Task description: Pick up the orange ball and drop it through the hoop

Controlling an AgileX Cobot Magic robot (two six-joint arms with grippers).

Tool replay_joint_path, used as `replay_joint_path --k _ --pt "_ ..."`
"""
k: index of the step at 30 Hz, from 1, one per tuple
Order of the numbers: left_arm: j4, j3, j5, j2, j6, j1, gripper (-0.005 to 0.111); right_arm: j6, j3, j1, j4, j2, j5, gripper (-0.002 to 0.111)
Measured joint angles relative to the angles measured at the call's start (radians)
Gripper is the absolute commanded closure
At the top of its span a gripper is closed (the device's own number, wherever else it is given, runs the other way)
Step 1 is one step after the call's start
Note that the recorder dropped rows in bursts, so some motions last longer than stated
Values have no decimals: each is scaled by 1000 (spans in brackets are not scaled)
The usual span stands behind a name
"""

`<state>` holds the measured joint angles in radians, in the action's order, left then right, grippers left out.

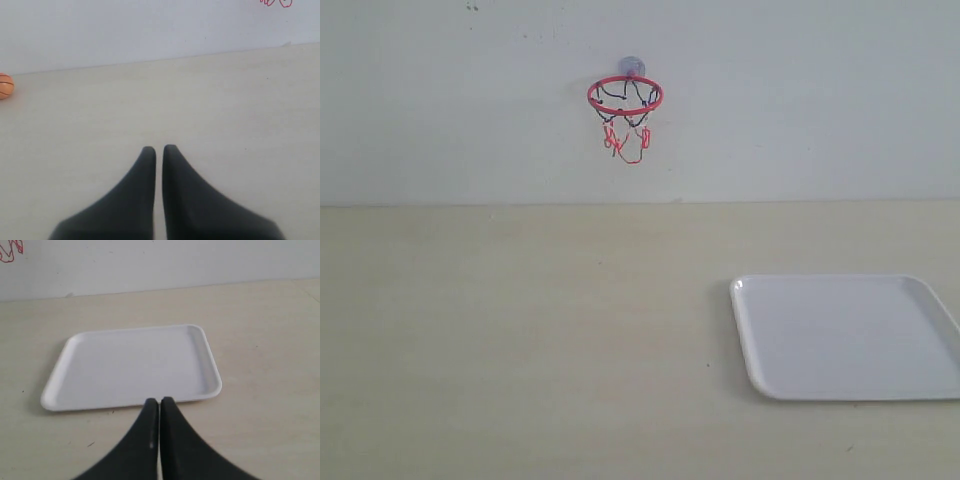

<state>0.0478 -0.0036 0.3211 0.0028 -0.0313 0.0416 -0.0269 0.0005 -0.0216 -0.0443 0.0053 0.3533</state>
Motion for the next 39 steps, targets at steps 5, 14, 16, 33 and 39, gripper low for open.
replay_joint_path --k 5,14,16,33,39 --pt "0 0 0 0 0 0 103 -3 0 -5 0 0 0 109" --pt "0 0 0 0 0 0 103 -1 0 -77 -3 0 0 109" --pt "0 0 0 0 0 0 103 -1 0 -77 -3 0 0 109" --pt "0 0 0 0 0 0 103 -1 0 -78 -3 0 0 109" --pt "0 0 0 0 0 0 103 -1 0 -78 -3 0 0 109"
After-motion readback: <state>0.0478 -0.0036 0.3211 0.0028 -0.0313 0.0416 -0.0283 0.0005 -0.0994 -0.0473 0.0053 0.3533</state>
